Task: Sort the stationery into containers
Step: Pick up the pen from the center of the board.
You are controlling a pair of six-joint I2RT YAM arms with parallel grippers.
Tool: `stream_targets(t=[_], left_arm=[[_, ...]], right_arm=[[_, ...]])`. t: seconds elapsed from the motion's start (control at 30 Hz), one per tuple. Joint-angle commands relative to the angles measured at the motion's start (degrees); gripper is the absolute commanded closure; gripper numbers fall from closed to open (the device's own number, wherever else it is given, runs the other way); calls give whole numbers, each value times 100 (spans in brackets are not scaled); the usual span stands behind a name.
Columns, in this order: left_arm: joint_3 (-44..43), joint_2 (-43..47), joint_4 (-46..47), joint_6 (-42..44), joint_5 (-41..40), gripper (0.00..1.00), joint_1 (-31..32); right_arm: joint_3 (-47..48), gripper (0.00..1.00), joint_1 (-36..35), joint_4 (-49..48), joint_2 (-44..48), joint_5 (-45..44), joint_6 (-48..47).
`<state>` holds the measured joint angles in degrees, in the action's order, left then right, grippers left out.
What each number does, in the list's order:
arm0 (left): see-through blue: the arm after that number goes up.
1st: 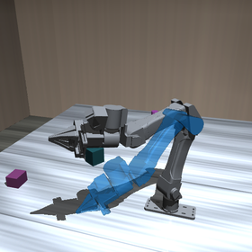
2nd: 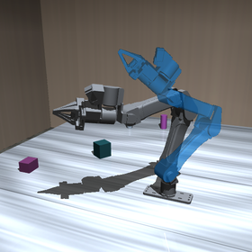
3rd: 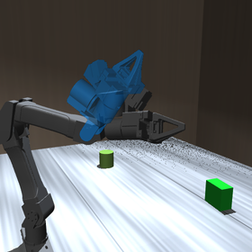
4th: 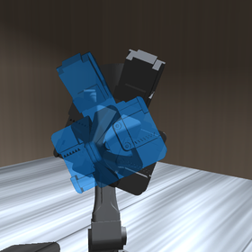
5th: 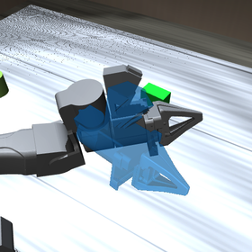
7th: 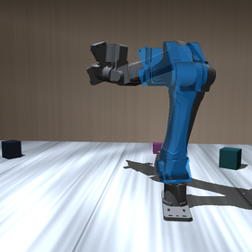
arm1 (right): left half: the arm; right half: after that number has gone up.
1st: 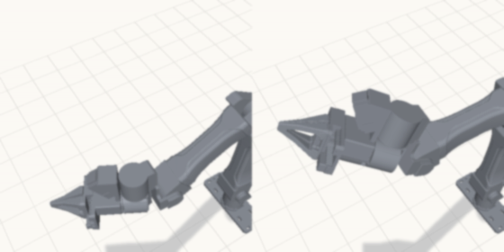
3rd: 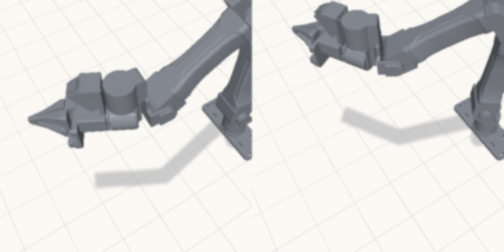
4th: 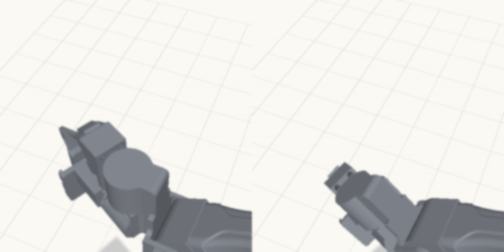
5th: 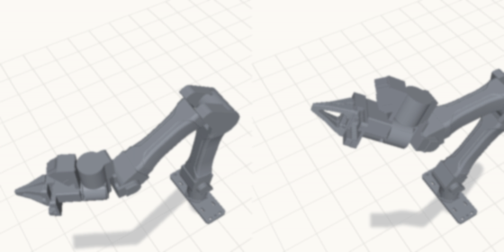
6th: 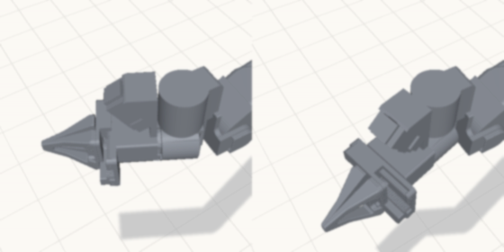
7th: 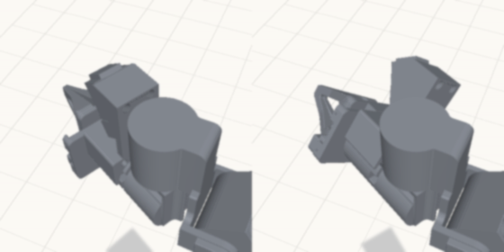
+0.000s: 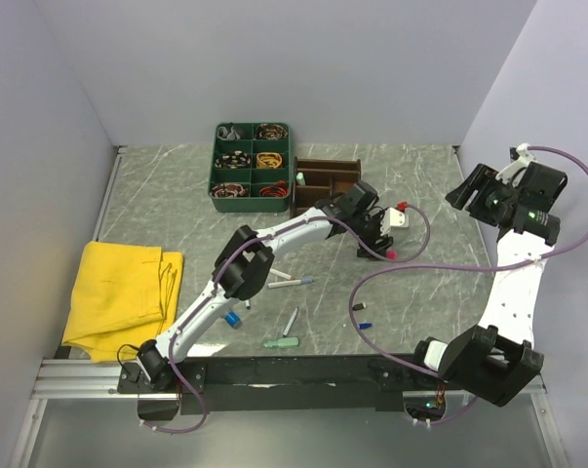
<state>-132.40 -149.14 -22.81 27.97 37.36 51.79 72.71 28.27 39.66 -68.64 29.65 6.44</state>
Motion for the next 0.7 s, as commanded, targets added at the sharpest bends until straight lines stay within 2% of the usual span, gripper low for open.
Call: stream_targets(t=[0.0, 0.37, 0.67], left_arm=[[-172, -177, 470, -537, 166, 36, 42], [-691, -502, 312, -845, -168, 36, 147], [-604, -546, -232, -916, -63, 49, 191]], right_arm=[[-125, 28, 20, -55, 281, 111, -125], [-380, 28, 20, -46, 404, 182, -64], [-477, 29, 20, -160, 387, 208, 24]])
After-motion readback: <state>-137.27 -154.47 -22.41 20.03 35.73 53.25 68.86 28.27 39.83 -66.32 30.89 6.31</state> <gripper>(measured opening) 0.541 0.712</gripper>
